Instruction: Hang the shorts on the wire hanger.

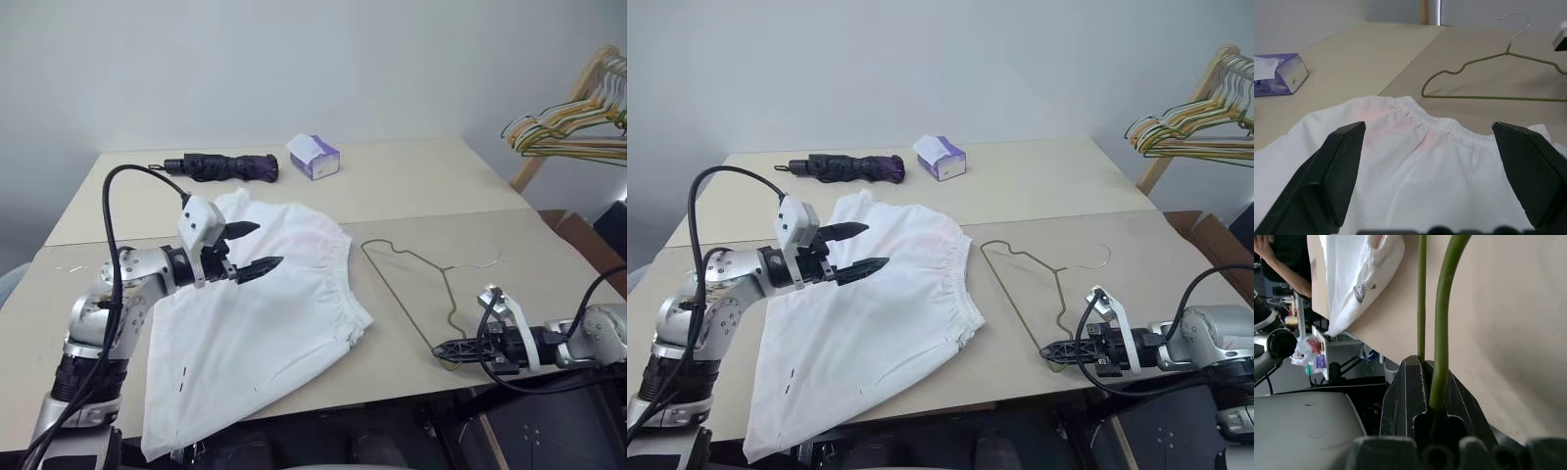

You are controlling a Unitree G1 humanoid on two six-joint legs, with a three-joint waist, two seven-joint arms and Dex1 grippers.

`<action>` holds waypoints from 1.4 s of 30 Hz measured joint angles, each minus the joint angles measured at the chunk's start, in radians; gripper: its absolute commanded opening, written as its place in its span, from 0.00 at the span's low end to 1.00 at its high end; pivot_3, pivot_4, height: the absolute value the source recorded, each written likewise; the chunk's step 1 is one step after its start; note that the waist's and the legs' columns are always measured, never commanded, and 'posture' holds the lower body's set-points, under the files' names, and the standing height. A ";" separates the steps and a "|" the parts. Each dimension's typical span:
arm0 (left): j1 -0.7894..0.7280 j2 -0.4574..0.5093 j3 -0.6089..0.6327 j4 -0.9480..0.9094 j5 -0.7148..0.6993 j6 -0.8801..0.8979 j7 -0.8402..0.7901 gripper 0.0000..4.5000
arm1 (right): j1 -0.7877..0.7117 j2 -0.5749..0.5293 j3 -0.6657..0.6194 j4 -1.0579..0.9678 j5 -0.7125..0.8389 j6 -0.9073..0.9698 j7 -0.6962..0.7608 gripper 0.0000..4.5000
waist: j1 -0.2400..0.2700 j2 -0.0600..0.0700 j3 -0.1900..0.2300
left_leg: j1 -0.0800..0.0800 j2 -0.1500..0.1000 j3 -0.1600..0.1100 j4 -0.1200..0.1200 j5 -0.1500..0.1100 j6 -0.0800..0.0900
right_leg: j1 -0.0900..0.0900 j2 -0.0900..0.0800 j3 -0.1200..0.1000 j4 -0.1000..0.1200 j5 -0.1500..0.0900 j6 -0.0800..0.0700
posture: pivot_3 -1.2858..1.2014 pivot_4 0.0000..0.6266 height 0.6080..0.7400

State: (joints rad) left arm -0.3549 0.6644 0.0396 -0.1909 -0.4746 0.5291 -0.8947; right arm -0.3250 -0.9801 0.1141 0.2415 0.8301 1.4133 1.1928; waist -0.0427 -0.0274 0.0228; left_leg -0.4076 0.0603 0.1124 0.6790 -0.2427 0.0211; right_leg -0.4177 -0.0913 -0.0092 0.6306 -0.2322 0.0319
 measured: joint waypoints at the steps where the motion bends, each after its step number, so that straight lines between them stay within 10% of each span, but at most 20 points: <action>1: 0.005 0.000 -0.002 -0.002 0.001 0.000 0.000 0.99 | -0.008 0.008 0.011 0.008 -0.009 -0.009 0.005 0.00 | 0.000 0.000 0.000 | 0.000 0.000 0.000 0.000 0.000 0.000 | 0.000 0.000 0.000 0.000 0.000 0.000 | 0.51 0.00 1.00; 22: 0.042 -0.003 -0.048 -0.005 0.058 -0.008 0.010 0.99 | -0.065 0.034 0.167 0.011 -0.150 -0.143 0.162 0.00 | 0.014 0.000 0.000 | 0.000 0.000 0.000 0.001 0.000 0.000 | 0.000 0.000 0.000 0.001 0.001 0.001 | 0.52 0.00 1.00; 42: 0.051 -0.021 -0.052 -0.006 0.101 -0.029 0.034 0.99 | -0.475 0.135 0.477 0.385 -0.374 -0.215 0.357 0.00 | 0.037 0.000 0.000 | -0.002 0.000 0.001 0.002 0.000 0.000 | -0.002 0.000 0.000 0.002 0.001 0.000 | 0.54 0.00 1.00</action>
State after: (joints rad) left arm -0.3036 0.6433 -0.0127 -0.1967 -0.3734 0.4998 -0.8606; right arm -0.7996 -0.8455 0.5906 0.6265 0.4561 1.1988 1.5498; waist -0.0054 -0.0269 0.0226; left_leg -0.4096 0.0599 0.1130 0.6806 -0.2425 0.0208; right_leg -0.4199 -0.0917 -0.0096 0.6327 -0.2312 0.0321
